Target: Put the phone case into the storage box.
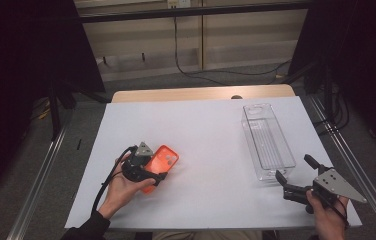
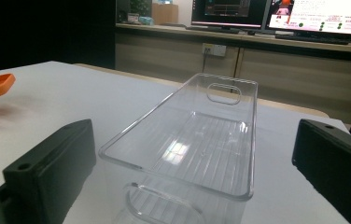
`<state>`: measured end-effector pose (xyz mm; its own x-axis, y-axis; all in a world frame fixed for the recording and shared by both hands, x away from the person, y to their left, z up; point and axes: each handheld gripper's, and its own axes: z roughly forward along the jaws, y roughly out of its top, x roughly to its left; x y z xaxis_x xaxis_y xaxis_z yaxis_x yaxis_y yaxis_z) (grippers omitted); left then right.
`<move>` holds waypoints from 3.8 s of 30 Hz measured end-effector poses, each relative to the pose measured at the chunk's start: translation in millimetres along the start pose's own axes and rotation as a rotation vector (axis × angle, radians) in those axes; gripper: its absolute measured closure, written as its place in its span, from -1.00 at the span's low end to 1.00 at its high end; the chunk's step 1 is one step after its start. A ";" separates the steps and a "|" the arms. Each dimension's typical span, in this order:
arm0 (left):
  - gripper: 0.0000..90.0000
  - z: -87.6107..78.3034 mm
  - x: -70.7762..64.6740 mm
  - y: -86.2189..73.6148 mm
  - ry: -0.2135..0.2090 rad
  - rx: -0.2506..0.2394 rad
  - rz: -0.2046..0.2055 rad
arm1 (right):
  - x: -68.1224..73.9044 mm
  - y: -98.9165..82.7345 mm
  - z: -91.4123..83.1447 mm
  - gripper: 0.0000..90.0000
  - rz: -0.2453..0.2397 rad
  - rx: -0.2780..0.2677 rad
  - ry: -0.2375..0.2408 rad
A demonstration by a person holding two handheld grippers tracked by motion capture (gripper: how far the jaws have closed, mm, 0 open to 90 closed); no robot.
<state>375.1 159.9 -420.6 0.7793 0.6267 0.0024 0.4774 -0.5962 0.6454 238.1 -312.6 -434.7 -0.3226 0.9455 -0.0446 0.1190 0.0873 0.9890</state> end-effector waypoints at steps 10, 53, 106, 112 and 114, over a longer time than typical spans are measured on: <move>-0.65 -8.6 3.7 -0.2 0.043 -0.109 -0.048 | -0.2 0.6 0.2 -1.00 0.005 -0.005 -0.002; -0.65 21.3 -44.5 54.9 0.023 -0.259 0.071 | 43.9 30.6 47.4 -1.00 -0.034 0.006 0.171; -0.65 34.9 -87.8 55.0 0.107 -0.369 0.182 | 106.5 57.0 104.6 -0.87 0.111 0.108 0.234; -0.65 34.5 -91.1 56.0 0.125 -0.381 0.198 | 111.5 63.7 112.4 -0.85 0.103 0.171 0.220; -0.65 35.4 -92.5 55.6 0.138 -0.384 0.204 | 111.8 65.7 114.6 -0.84 0.115 0.195 0.225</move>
<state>343.9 51.1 -412.0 0.7681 0.5920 0.2439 0.1140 -0.5013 0.8577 317.5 -165.2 -390.9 -0.4933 0.8617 0.1192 0.3374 0.0632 0.9392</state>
